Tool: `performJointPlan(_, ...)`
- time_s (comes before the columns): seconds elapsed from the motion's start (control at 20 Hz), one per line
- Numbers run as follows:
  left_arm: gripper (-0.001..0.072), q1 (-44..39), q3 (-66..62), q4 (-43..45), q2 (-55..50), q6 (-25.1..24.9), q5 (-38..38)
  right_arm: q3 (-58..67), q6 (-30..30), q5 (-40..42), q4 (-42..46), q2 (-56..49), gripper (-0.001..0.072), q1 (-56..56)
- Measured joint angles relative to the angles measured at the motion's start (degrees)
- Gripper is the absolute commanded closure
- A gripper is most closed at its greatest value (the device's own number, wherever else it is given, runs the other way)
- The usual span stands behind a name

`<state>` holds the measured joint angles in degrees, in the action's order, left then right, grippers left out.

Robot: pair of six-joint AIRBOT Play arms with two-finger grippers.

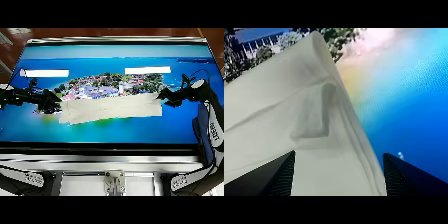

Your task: Fold the shirts.

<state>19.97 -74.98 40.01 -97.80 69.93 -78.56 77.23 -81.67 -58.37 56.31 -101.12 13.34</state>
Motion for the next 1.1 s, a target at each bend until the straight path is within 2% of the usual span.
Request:
performJointPlan(0.15, 0.0225, -1.3, 0.0, 0.0, 0.2, 0.2, -0.9, 0.1, 0.7, 1.5, -5.3, -3.3, 0.0048, -0.4)
performJointPlan(0.2, 0.0225, -1.7, 0.0, 0.0, 0.2, 0.2, -1.0, 0.2, 0.9, 1.8, -7.7, -4.2, 0.0069, -0.6)
performJointPlan(0.25, 0.0225, -2.1, 0.0, 0.0, 0.2, 0.2, -1.1, 0.3, 1.0, 2.0, -9.1, -4.9, 0.0226, -0.9)
performJointPlan(0.3, 0.0225, -2.5, 0.0, 0.0, 0.2, 0.1, -1.2, 0.2, 1.4, 2.4, -10.2, -5.7, 0.0478, -1.2)
performJointPlan(0.35, 0.0228, -2.8, 0.0, 0.0, 0.3, 0.0, -1.3, 0.0, 1.6, 3.0, -11.3, -6.4, 0.0646, -1.4)
performJointPlan(0.45, 0.0362, -3.3, 0.0, -0.1, 0.3, 0.0, -1.4, 0.0, 3.0, 2.6, -12.4, -6.4, 0.0647, -1.7)
performJointPlan(0.55, 0.0559, -3.9, 0.0, -0.3, 0.3, -0.1, -1.4, 0.0, 5.1, 1.3, -13.4, -5.0, 0.0647, -1.7)
performJointPlan(0.65, 0.0651, -5.3, 0.0, -1.2, 0.3, -0.1, -0.9, 0.0, 6.9, -1.0, -14.4, -1.8, 0.0647, -1.7)
performJointPlan(0.85, 0.0667, -12.6, 0.0, -4.7, 0.3, -0.2, 4.6, 0.0, 7.8, -8.0, -14.3, 6.8, 0.0648, -1.7)
performJointPlan(1.1, 0.0667, -28.8, 0.0, -8.5, 0.2, -0.2, 16.0, 0.0, 3.5, -17.4, -11.5, 19.4, 0.0648, -1.7)
